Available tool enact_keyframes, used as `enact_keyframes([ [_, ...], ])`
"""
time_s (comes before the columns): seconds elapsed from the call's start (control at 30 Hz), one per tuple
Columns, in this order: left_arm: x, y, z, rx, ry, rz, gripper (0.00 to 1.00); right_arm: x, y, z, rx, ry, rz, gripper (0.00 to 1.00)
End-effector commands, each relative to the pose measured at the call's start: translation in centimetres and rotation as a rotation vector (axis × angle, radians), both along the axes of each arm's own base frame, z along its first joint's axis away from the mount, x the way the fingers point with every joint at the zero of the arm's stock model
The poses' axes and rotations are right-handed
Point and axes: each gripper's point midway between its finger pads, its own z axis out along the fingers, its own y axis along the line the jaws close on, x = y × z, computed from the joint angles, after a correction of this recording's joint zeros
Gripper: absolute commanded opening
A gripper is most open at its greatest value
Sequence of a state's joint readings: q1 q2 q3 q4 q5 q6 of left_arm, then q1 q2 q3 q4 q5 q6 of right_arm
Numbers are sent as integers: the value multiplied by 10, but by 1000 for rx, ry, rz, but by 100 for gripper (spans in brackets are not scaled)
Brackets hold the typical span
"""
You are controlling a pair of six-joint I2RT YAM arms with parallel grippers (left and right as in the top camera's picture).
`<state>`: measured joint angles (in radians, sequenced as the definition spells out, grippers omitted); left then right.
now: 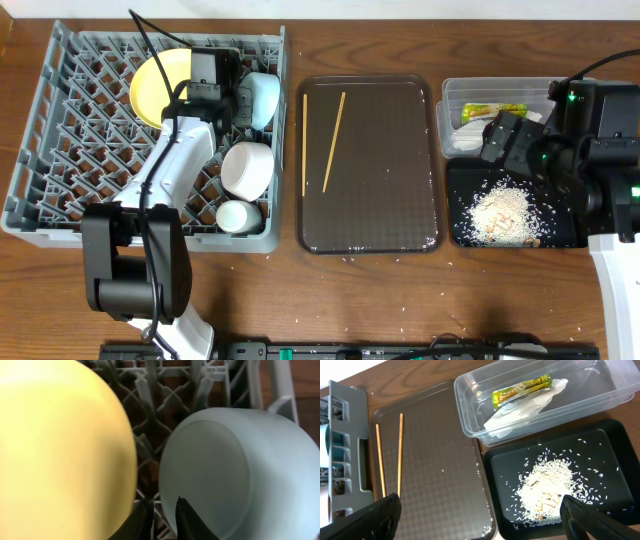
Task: Sort waste into correct bins and load items into the dishwasher
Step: 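Lower yellow plate on edge into rack slot beside blue bowl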
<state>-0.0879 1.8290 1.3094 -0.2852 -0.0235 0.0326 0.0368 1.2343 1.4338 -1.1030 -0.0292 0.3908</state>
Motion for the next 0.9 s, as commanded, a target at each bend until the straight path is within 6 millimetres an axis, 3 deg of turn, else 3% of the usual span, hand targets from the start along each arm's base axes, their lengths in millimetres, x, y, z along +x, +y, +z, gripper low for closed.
enact_keyframes([
  [0.0,4,11,6,47,-18,41,19,0,-4,1,1,-4,-21,99],
  [0.43,6,22,4,96,-22,83,19,0,-4,1,1,-4,-21,99],
  [0.5,8,21,8,92,-40,83,19,0,-4,1,1,-4,-21,99],
  [0.7,3,19,49,61,-113,78,19,0,-4,1,1,-4,-21,99],
  [0.8,5,30,39,63,-95,99,19,0,-4,1,1,-4,-21,99],
  [0.87,7,32,27,66,-74,103,13,0,-4,1,1,-4,-21,99],
])
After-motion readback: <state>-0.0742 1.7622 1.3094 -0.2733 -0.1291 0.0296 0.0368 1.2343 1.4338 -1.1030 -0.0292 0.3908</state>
